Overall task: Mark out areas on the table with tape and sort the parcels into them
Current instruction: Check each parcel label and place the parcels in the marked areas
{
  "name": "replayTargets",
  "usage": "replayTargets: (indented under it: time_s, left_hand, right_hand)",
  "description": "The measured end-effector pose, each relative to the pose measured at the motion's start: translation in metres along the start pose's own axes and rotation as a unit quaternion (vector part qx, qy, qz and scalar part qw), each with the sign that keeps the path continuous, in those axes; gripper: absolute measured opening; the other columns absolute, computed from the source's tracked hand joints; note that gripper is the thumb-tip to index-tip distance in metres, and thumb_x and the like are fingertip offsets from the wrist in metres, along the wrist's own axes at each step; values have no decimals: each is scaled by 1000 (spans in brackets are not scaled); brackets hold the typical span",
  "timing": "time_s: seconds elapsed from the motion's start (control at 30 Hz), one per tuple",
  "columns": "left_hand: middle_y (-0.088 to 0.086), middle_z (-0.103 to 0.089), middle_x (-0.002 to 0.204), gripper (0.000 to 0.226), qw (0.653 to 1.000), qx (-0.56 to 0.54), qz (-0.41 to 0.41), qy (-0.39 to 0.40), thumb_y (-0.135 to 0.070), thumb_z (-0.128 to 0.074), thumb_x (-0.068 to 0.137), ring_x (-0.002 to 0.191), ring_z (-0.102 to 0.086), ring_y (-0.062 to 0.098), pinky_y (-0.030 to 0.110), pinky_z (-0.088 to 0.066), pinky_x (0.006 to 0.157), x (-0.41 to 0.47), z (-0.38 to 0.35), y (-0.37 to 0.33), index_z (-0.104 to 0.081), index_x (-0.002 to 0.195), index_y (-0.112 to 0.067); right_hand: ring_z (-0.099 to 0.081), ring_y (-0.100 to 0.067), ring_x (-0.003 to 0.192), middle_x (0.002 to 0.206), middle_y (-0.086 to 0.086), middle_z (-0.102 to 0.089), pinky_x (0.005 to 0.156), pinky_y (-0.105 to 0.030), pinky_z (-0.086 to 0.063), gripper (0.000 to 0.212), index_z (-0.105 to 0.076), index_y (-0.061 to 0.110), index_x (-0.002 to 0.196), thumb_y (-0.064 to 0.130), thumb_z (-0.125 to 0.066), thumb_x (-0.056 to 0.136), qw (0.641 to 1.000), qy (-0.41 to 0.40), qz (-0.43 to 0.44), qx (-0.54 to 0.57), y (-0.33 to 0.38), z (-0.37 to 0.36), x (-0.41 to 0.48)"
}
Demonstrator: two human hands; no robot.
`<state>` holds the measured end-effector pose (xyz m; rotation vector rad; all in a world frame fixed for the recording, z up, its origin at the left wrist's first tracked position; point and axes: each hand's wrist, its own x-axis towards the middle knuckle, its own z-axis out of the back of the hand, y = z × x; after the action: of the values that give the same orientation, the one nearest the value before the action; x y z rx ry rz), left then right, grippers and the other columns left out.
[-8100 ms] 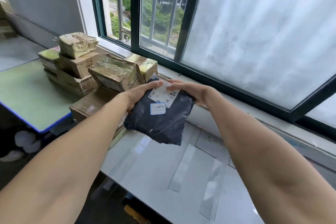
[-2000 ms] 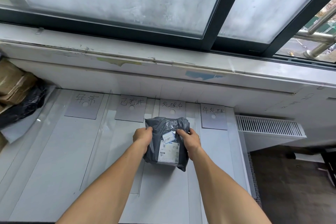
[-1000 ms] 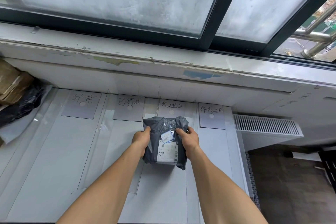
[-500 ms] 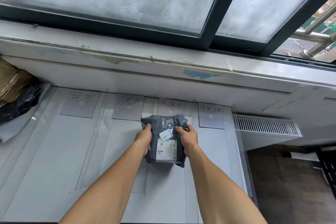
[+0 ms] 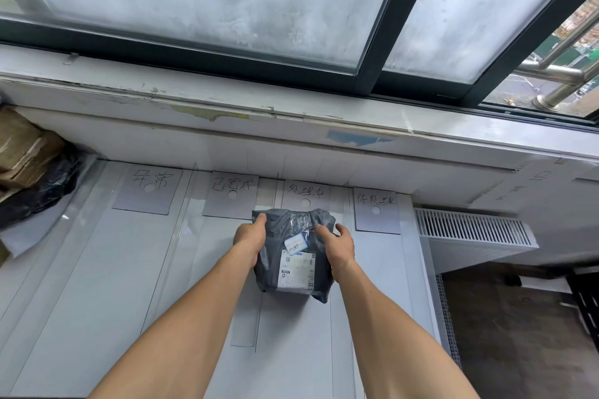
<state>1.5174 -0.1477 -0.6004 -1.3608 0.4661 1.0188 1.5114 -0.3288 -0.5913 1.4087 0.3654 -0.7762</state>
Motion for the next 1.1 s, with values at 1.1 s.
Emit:
replayTargets:
  time_s: [1.1]
  left_hand:
    - [14,-46,140,62,879,339,-265,-207,-55,-44,93,130,-39,35,46,-35,101,-33,333,-101,-43,140,-15]
  right_hand:
    - [-30,-22,144,155,-3,-35,117,-42,-27,72,-33,20,152,50,-57,90,841,80,350,-404,106,-284,-165]
